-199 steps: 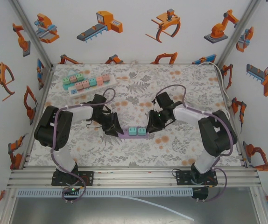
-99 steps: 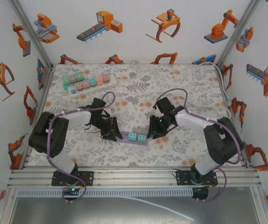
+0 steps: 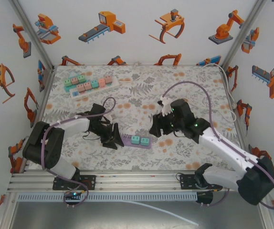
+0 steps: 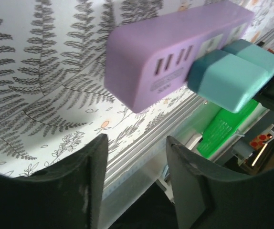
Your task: Pull the plug off the socket
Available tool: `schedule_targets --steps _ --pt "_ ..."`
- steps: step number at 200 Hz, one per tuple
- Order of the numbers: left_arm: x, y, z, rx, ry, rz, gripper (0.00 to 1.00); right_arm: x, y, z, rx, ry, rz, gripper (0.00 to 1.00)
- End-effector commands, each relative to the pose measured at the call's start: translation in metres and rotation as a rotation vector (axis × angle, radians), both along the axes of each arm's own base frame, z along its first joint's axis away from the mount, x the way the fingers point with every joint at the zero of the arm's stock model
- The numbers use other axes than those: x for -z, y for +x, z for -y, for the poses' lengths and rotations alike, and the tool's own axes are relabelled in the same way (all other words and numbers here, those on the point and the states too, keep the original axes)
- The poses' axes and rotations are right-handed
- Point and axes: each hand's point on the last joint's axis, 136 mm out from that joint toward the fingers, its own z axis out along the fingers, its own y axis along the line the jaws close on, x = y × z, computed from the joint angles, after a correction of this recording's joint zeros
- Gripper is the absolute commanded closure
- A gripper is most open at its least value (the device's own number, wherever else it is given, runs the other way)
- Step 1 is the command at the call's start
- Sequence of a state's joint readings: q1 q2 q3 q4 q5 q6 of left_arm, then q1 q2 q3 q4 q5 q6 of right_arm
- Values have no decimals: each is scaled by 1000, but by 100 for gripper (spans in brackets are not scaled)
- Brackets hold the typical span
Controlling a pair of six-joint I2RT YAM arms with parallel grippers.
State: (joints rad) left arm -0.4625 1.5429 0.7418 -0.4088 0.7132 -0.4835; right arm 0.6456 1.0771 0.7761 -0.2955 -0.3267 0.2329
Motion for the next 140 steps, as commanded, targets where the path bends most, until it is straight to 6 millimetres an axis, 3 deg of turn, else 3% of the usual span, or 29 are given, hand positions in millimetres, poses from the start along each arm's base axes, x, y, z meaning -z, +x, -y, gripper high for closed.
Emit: schedule_targets --steps 1,28,64,109,140 --pt "-27 14 3 -2 -39 140 45 -5 -22 -15 -247 -24 271 34" --pt "-45 32 6 -32 -61 241 40 13 -45 -22 -430 -92 396 30" --pt "-52 48 6 -48 -43 307 28 39 -47 -39 -586 -187 425 31" --pt "-43 62 -1 -107 36 320 24 51 -40 -72 -672 -139 414 43" --pt "-34 56 0 -97 32 276 28 62 -33 -82 -695 -143 423 56"
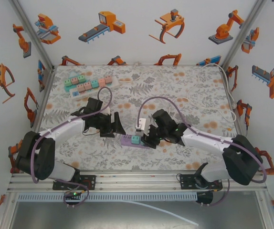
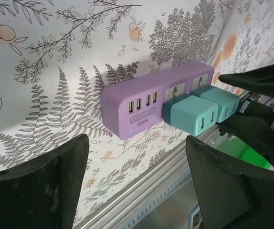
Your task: Pull the plug off the socket
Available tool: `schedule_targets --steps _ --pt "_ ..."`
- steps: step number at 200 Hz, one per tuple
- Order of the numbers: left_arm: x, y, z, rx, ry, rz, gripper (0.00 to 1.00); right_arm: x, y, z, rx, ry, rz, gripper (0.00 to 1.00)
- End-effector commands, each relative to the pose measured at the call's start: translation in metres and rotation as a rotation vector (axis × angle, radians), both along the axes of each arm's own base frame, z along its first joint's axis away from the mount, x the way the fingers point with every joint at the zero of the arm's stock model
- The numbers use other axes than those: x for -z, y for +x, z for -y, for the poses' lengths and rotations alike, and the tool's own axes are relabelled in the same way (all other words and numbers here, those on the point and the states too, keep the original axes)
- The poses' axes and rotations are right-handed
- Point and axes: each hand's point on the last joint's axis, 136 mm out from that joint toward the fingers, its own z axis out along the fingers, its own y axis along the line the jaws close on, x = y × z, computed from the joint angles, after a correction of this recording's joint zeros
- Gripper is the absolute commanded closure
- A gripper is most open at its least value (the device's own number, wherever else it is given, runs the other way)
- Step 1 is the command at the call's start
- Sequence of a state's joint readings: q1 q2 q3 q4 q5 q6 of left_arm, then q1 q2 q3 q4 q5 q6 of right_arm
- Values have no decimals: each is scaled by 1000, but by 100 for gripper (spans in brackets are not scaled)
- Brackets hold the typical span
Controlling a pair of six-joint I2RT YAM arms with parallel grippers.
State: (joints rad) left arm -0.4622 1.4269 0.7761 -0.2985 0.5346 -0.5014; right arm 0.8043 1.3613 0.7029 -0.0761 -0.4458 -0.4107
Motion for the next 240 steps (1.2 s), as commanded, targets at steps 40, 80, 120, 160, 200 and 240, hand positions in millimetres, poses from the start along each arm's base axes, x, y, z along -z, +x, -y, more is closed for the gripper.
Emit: schedule_targets --steps 40,80,120,160,200,240 --pt "28 6 -2 -104 45 -132 39 -9 9 -28 -157 40 87 74" --pt "36 21 1 -140 61 -127 44 -14 19 -44 -197 68 85 76" --pt "56 20 -13 -185 171 -159 54 -12 22 -51 -210 80 79 75" --pt "72 8 -26 -191 262 -169 55 -18 28 -56 -214 102 82 75" --pt "95 -8 -61 -216 510 -202 57 -44 42 -62 -166 192 67 75" --pt "106 -21 -79 -220 637 -224 57 -62 39 -58 -198 218 70 76"
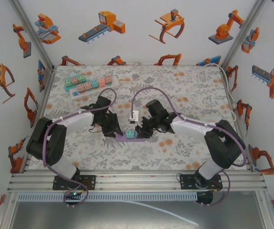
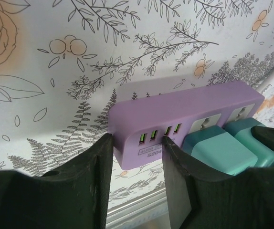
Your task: Pull the plug off the socket
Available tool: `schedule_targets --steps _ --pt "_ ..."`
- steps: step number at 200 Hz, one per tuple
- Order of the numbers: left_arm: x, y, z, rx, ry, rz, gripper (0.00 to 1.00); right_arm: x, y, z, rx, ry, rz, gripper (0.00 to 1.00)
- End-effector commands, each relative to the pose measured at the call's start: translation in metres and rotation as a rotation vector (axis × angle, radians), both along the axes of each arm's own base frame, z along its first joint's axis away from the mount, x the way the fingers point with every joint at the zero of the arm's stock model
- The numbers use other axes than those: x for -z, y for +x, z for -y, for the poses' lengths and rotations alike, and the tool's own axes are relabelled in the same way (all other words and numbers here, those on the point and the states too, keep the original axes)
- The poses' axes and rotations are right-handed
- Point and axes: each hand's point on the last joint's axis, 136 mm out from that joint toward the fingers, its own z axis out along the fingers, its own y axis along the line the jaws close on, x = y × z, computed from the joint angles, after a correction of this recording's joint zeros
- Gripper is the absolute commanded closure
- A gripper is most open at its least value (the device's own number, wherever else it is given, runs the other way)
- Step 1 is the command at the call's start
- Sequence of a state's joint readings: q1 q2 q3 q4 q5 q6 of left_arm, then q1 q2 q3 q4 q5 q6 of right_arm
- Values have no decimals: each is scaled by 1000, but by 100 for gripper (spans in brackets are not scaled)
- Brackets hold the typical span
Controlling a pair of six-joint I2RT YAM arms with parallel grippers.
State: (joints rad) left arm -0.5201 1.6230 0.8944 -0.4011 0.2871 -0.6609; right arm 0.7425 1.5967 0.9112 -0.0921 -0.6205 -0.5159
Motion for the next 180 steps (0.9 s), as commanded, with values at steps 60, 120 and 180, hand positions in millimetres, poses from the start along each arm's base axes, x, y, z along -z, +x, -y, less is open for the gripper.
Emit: schedule_targets --steps 60,120,180 --pt "48 -27 -55 -33 336 -92 57 -62 -1 -9 -41 174 92 76" --pt "-17 7 -21 -34 150 68 52 -126 22 45 341 282 -62 76" --pt "-132 14 22 123 -153 311 52 -102 9 123 891 347 -502 74"
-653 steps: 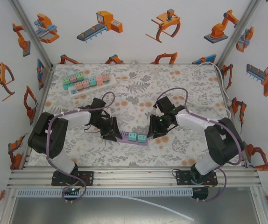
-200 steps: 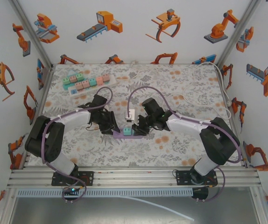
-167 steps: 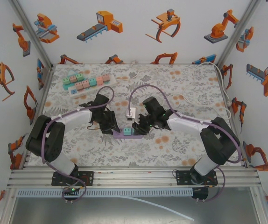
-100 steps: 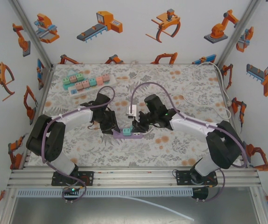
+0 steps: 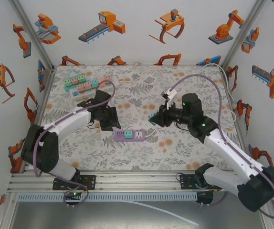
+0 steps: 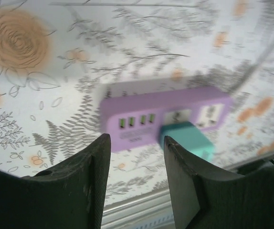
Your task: Pull the plug off the socket
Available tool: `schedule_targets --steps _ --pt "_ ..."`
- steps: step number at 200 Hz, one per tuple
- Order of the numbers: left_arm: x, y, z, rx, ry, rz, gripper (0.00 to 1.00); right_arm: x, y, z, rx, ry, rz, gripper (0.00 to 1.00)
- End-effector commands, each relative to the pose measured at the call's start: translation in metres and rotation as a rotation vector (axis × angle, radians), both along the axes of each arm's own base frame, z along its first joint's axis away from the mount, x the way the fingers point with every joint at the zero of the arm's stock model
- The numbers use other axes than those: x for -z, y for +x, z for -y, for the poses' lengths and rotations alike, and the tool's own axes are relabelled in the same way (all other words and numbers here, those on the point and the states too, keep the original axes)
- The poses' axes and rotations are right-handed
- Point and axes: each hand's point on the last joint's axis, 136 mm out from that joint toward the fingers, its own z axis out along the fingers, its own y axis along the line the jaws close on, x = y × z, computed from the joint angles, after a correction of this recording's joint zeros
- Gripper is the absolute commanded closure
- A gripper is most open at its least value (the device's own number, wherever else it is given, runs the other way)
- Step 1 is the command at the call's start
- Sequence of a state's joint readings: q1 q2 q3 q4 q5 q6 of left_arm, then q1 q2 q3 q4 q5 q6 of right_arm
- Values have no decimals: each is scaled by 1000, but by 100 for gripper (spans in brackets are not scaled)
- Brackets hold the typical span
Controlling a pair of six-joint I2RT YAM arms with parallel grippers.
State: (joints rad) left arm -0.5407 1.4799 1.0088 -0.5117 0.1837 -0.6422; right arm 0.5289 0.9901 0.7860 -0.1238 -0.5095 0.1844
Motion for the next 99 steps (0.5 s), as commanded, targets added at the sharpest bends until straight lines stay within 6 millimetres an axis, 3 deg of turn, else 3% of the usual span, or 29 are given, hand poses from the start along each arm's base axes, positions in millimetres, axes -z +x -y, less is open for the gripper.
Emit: schedule_targets --steps 1,19,46,69,87,99 --pt "-64 -7 23 152 -159 138 52 46 -14 24 195 71 -335 74" --pt "-101 -24 37 281 -272 251 51 66 -23 31 228 93 -403 73" --pt "-130 -54 40 415 -344 351 52 95 -16 36 270 121 -432 72" --pt "-134 -90 36 526 -355 365 49 114 -5 32 281 169 -429 72" --pt "-127 -117 24 623 -273 385 40 127 1 30 284 213 -412 71" --pt "-123 -123 13 637 -196 421 30 140 5 33 322 255 -417 71"
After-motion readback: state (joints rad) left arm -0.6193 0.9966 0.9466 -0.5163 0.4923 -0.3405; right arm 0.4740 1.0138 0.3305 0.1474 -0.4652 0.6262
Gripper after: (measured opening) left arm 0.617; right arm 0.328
